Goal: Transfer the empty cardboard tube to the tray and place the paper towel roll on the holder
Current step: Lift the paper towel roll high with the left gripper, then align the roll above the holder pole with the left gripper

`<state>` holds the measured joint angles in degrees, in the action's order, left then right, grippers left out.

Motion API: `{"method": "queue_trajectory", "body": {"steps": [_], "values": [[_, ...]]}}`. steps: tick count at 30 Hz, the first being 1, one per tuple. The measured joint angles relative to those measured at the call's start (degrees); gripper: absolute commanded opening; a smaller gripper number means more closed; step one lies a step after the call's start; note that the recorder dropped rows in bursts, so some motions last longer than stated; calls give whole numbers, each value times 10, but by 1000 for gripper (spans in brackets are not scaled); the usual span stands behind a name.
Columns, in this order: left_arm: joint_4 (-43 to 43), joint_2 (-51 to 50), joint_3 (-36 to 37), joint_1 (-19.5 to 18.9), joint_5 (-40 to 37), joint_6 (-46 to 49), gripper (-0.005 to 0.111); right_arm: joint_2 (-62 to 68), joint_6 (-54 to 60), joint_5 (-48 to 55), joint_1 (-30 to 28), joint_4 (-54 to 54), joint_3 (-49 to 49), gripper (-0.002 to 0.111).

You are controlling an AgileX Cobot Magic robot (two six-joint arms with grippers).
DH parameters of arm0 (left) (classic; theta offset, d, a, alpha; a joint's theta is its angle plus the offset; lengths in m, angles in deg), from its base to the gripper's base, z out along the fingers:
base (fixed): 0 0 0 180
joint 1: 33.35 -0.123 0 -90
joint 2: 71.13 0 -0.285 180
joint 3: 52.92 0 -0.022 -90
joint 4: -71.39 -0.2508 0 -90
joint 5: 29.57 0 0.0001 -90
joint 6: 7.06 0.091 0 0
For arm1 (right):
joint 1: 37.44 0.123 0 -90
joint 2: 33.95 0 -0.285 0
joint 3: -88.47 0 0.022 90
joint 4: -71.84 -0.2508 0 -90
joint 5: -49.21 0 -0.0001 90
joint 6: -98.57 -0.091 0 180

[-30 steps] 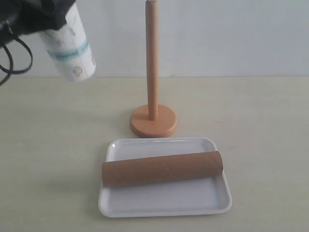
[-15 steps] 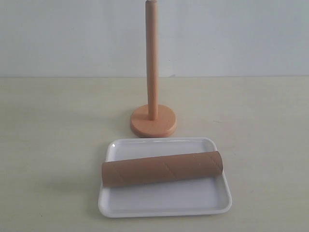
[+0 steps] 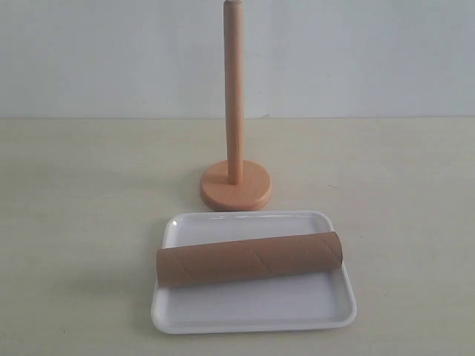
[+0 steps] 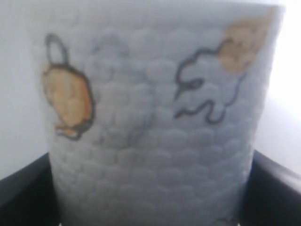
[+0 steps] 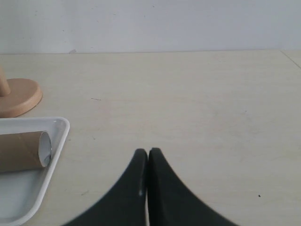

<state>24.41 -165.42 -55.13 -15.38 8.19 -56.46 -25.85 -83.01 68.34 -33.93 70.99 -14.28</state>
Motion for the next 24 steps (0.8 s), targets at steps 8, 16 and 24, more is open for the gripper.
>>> {"method": "queue_trajectory", "body": {"steps": [8,16,24], "values": [[-11,-44,-3,30,-7,7,4,0,0,0,0,0,0,0],[-2,-67,-4,31,-12,42,4,0,0,0,0,0,0,0],[11,-73,-27,31,-16,64,4,0,0,-1,0,0,0,0]]}}
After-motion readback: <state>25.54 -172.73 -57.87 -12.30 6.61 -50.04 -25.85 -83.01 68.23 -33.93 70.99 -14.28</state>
